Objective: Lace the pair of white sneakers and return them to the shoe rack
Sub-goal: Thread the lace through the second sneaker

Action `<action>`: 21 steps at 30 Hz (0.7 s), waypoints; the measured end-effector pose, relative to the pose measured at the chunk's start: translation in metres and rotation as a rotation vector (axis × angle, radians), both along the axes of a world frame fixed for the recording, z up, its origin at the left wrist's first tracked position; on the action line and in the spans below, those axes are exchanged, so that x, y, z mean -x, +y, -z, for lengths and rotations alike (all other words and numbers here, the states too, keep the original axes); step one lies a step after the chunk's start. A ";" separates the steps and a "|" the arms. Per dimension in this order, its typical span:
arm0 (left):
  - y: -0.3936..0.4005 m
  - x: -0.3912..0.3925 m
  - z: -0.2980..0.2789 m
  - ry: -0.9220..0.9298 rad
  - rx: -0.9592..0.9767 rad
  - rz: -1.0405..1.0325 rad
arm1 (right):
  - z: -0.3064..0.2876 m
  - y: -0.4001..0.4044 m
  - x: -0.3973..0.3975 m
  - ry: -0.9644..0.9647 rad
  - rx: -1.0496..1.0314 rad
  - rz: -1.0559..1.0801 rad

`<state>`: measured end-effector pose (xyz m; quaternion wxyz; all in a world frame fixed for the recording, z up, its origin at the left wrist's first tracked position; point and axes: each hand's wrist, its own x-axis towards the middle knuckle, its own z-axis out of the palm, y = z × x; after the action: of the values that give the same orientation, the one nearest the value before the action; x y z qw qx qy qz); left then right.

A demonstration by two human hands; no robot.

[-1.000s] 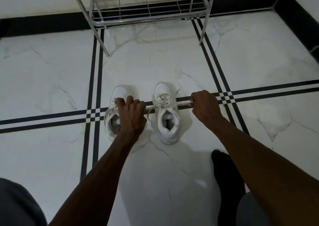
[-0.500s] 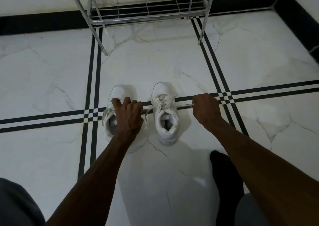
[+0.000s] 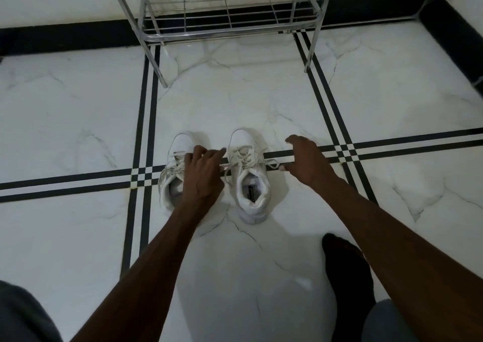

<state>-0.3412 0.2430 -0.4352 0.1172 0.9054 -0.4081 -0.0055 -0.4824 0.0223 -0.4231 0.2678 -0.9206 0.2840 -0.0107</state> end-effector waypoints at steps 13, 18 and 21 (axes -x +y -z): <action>-0.018 0.016 0.004 0.284 0.118 -0.208 | 0.006 0.030 -0.021 -0.149 -0.026 -0.218; -0.018 0.019 0.001 0.217 0.125 -0.190 | 0.006 0.030 -0.018 -0.127 0.095 -0.239; -0.016 0.018 0.000 0.085 0.056 -0.104 | 0.009 0.031 -0.020 -0.024 0.376 -0.263</action>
<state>-0.3591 0.2269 -0.4352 0.1599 0.9207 -0.3551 -0.0261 -0.4629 0.0534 -0.4317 0.0940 -0.9832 0.1514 -0.0395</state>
